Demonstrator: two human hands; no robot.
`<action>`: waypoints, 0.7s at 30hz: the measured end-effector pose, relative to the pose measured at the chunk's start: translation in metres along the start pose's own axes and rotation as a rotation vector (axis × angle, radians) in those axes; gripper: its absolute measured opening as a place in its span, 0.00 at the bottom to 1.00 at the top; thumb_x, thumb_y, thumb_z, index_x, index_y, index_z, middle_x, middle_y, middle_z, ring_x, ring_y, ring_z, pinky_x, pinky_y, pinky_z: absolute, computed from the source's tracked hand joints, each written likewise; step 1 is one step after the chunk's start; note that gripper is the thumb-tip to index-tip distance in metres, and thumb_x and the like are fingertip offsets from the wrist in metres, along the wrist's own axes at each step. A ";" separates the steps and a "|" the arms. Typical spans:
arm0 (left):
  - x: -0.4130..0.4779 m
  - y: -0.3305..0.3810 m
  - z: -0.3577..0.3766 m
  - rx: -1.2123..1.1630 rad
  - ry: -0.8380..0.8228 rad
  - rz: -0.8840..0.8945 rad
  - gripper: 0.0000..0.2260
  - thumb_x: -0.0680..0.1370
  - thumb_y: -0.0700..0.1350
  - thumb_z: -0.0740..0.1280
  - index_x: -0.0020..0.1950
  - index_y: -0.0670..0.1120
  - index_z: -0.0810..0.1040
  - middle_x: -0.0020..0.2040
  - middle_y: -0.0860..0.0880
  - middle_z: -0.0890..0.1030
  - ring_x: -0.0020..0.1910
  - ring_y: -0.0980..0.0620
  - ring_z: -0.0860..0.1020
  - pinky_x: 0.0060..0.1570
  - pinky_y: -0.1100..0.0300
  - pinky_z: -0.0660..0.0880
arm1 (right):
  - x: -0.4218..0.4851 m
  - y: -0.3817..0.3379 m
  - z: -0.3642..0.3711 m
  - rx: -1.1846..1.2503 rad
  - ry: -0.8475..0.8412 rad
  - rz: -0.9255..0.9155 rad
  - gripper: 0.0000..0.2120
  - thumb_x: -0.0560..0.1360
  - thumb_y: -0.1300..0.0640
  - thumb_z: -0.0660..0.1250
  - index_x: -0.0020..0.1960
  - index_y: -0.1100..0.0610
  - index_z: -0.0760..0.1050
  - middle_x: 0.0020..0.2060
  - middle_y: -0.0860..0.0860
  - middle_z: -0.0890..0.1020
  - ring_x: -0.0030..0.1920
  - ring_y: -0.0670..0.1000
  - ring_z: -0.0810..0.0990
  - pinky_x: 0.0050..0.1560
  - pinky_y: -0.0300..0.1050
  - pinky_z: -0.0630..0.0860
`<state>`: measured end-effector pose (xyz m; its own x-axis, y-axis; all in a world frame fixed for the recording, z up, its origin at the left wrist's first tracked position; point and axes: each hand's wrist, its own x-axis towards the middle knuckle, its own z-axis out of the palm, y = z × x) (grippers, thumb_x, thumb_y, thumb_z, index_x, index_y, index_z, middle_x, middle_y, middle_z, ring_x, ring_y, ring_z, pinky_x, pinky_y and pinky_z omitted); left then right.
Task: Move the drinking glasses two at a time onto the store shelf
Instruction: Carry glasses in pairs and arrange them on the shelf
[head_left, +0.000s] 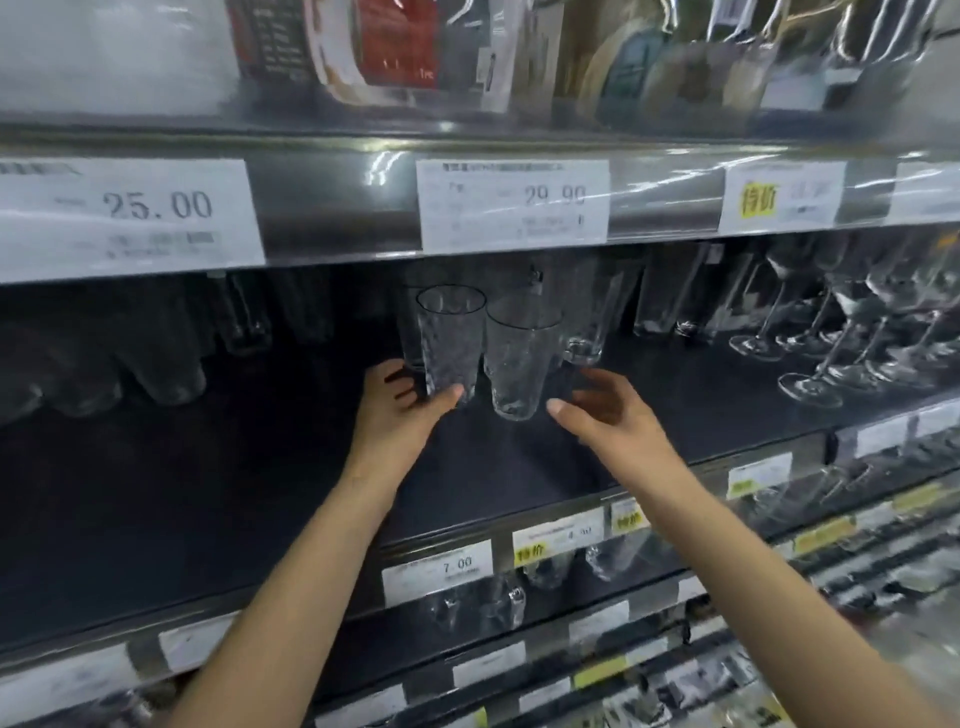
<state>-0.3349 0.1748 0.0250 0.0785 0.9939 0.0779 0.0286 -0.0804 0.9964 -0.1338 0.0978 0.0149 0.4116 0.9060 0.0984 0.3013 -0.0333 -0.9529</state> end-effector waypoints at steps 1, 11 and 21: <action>0.008 -0.004 0.007 0.002 0.020 -0.005 0.32 0.73 0.43 0.76 0.72 0.46 0.65 0.61 0.51 0.72 0.61 0.55 0.73 0.43 0.76 0.69 | 0.013 0.004 0.000 -0.008 -0.024 0.011 0.30 0.71 0.45 0.76 0.69 0.47 0.68 0.59 0.46 0.78 0.60 0.47 0.78 0.61 0.46 0.75; 0.056 -0.016 0.038 0.089 0.034 0.043 0.27 0.72 0.41 0.77 0.65 0.49 0.66 0.49 0.60 0.75 0.47 0.66 0.75 0.46 0.70 0.74 | 0.079 0.020 0.024 -0.013 -0.185 -0.033 0.37 0.66 0.46 0.80 0.69 0.49 0.68 0.59 0.44 0.80 0.58 0.45 0.79 0.64 0.48 0.76; 0.074 -0.024 0.038 0.220 -0.021 0.138 0.25 0.70 0.46 0.79 0.64 0.49 0.75 0.58 0.53 0.82 0.56 0.58 0.80 0.59 0.56 0.77 | 0.092 0.023 0.036 -0.020 -0.215 -0.100 0.40 0.57 0.38 0.78 0.66 0.47 0.71 0.57 0.43 0.82 0.57 0.44 0.81 0.61 0.51 0.78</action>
<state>-0.2917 0.2475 0.0055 0.1178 0.9706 0.2098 0.2324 -0.2324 0.9444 -0.1201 0.1960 -0.0084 0.1868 0.9741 0.1271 0.3496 0.0550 -0.9353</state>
